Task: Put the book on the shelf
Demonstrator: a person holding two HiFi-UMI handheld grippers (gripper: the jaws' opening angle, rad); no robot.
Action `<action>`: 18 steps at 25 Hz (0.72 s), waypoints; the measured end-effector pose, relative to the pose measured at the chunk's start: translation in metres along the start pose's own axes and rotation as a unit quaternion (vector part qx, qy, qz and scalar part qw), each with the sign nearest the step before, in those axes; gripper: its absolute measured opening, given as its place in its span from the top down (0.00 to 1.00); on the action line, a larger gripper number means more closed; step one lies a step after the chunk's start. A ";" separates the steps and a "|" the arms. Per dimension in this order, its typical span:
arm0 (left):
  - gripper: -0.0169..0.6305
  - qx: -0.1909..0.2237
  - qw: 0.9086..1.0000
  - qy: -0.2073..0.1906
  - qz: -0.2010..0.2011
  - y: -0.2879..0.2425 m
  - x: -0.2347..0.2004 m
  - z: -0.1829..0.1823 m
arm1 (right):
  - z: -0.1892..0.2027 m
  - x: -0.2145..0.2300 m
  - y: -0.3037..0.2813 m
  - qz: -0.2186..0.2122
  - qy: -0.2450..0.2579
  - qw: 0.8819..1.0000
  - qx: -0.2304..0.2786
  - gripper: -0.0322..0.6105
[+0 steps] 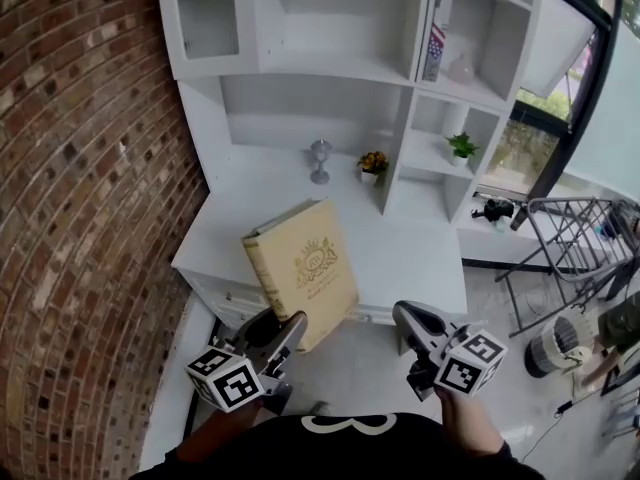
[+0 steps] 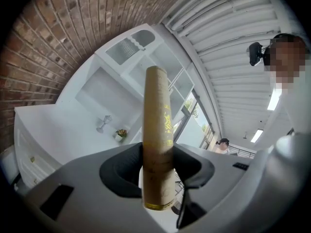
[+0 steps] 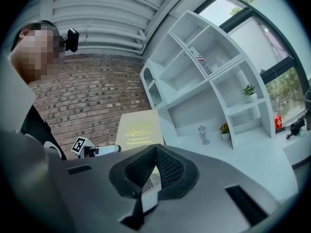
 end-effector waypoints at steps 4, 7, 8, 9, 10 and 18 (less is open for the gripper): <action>0.69 0.004 1.000 -0.007 0.006 -0.024 -0.028 -0.015 | -0.005 0.016 -0.031 0.005 0.004 1.000 0.007 0.93; 0.69 0.006 1.000 -0.010 0.008 -0.035 -0.040 -0.024 | -0.006 0.021 -0.045 0.008 0.011 1.000 0.012 0.93; 0.69 0.007 1.000 -0.010 0.011 -0.037 -0.042 -0.028 | -0.006 0.022 -0.048 0.009 0.014 1.000 0.012 0.93; 0.69 0.008 1.000 -0.010 0.013 -0.039 -0.043 -0.031 | -0.006 0.022 -0.050 0.010 0.017 1.000 0.013 0.93; 0.69 0.010 1.000 -0.010 0.016 -0.040 -0.045 -0.034 | -0.007 0.022 -0.052 0.011 0.019 1.000 0.012 0.93; 0.69 0.038 0.998 -0.036 0.035 -0.055 -0.047 -0.064 | -0.023 0.015 -0.067 0.007 0.051 0.999 0.013 0.93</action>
Point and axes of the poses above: the fingertips, and each gripper's own axes: y backward along the fingers, x to its right, z out of its underside, the point moved 6 cm from there along y, backward along the fingers, and after that the axes turned 12 degrees about x, right-handed, at the moved point
